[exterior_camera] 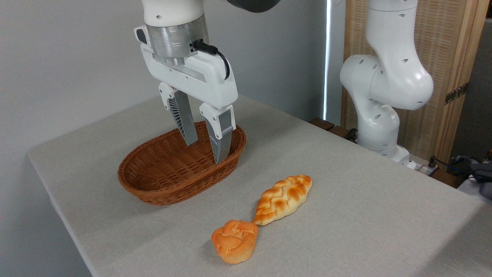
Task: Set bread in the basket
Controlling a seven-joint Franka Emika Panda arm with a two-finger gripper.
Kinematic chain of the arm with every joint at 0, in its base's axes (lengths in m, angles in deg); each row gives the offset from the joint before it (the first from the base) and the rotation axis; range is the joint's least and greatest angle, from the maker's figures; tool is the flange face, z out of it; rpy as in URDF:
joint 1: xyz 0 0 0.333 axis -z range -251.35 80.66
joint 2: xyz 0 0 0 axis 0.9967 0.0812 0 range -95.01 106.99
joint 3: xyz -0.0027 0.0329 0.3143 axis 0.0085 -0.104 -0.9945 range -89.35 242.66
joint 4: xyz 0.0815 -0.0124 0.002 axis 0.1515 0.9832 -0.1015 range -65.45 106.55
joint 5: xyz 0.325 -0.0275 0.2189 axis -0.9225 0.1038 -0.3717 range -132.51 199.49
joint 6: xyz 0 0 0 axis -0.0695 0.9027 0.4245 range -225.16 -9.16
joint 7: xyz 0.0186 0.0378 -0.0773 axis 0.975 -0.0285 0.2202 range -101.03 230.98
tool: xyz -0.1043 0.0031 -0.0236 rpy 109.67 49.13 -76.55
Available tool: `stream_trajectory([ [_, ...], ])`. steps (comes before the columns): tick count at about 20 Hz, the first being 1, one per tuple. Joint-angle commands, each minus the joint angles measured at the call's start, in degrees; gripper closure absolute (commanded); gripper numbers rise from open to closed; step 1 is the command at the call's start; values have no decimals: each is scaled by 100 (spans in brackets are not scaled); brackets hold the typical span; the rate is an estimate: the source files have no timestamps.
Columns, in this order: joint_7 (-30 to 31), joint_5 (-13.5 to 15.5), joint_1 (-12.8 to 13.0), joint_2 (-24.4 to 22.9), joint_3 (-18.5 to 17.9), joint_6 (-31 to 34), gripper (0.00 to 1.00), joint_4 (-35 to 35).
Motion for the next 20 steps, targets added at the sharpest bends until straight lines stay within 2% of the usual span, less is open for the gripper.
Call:
stream_trajectory([
  [1, 45, 30, 36, -15, -57, 56, 0, 12],
  [6, 1, 30, 62, -33, -40, -23, 0, 135],
  [10, -17, 22, 53, -94, -57, -461, 0, 346],
  [14, -43, 13, 53, -103, -57, -593, 0, 434],
  [17, -52, 4, 10, -427, -57, -1347, 0, 1099],
  [19, -96, -40, -227, -639, -49, -1727, 0, 1496],
  [20, -139, -110, -263, -657, -48, -1754, 0, 1593],
])
